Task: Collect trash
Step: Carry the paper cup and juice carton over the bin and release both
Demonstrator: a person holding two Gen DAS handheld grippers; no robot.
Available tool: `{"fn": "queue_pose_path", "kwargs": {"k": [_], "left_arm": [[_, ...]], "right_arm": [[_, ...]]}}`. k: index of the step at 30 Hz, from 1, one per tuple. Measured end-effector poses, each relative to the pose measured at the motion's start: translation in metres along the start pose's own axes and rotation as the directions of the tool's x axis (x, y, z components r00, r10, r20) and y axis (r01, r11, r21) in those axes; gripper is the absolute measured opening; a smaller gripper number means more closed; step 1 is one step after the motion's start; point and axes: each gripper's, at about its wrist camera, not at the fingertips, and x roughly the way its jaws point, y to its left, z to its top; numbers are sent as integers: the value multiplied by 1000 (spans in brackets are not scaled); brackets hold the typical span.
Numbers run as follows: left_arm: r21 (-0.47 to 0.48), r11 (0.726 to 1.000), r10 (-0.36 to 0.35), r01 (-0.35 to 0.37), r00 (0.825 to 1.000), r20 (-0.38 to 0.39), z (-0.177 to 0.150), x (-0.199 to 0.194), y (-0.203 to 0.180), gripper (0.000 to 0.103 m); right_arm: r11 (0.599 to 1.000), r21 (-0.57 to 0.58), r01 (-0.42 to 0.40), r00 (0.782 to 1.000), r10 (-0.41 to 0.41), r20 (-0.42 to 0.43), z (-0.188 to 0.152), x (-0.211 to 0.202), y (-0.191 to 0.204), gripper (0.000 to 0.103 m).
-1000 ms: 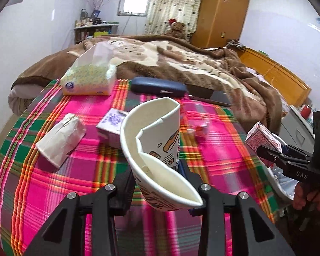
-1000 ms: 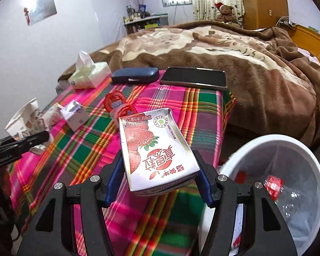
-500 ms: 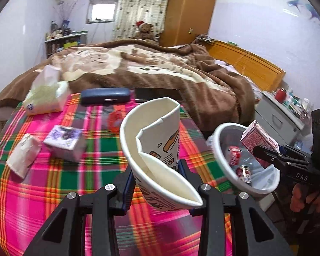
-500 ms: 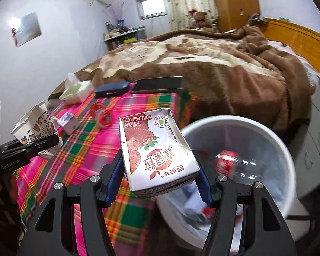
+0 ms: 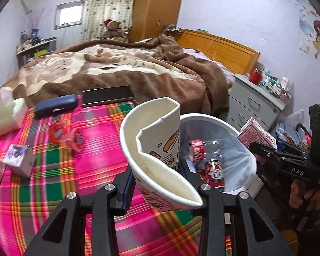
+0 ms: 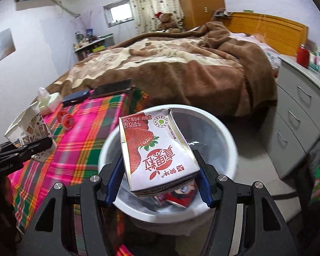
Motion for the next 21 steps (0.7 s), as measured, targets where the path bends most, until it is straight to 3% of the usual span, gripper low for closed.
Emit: {"fn": "queue_pose_path", "kwargs": {"k": [13, 21], "left_arm": [[87, 994, -59, 67, 994, -90, 10, 63, -68, 39], [90, 994, -49, 60, 992, -114, 14, 85, -79, 39]], "right_arm": [[995, 54, 86, 995, -82, -62, -8, 14, -40, 62], [992, 22, 121, 989, -119, -85, -10, 23, -43, 63]]}}
